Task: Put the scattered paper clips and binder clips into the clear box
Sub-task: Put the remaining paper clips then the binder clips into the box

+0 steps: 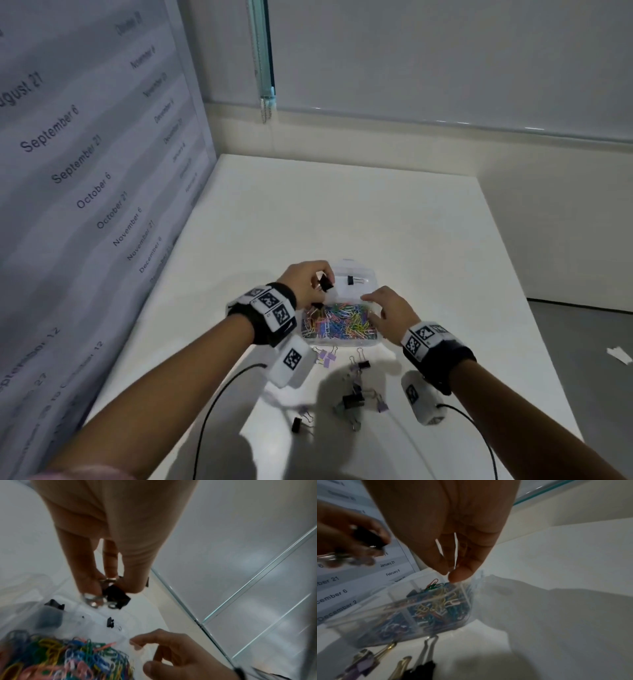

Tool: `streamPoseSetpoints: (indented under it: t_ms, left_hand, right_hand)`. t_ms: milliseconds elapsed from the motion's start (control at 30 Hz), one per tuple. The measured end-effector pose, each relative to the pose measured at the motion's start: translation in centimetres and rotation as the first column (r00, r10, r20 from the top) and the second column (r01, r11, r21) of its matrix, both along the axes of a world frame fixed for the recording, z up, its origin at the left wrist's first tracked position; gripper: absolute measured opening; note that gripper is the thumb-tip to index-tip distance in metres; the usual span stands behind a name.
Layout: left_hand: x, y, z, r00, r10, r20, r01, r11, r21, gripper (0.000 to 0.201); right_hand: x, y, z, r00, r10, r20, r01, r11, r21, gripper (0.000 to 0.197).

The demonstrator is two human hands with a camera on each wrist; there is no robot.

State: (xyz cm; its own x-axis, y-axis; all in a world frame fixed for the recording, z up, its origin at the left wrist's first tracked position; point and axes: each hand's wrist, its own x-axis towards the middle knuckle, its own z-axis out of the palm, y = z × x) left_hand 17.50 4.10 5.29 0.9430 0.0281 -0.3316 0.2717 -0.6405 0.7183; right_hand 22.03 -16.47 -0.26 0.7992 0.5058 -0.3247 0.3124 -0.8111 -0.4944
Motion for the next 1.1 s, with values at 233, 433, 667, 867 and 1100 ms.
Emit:
streamPoseSetpoints:
  t_ms: [233,433,667,867,1100]
  left_hand:
    - [3.1,-2.7,-1.5,0.985,-0.008,0.170,-0.005,0.997,0.073,0.031]
    - [2.0,-3.2,-3.2,0.959,-0.284,0.005,0.278,0.942,0.188,0.039]
    - [-2.3,-0.5,-1.7,0.972,-0.221,0.072,0.206,0.963,0.173,0.023]
    - [-11.2,0.2,-3.9,0.913,-0.329,-0.242,0.373,0.913,0.167,0.067]
    - [-15.5,-3.7,-7.8,0.913,-0.327,-0.245,0.382,0.896,0.227,0.111]
  right_hand:
    - [-1.8,-0.8,0.1,0.999,-0.024,-0.031,0.025,0.999,0.028,0.036]
    - [-3.2,-2.9,1.3,0.999,-0.032,-0.016,0.034,0.992,0.123,0.033]
    - [-7.0,-6.1,0.2,0.998,0.012,-0.066,-0.013,1.000,-0.011,0.026]
    - [-10.5,-5.8,-1.7,0.987,0.046,-0.153,-0.056,0.997,-0.060,0.097]
    - [-12.9,-2.3,-2.8,0.991,0.078,-0.109,-0.090,0.989,-0.113,0.111]
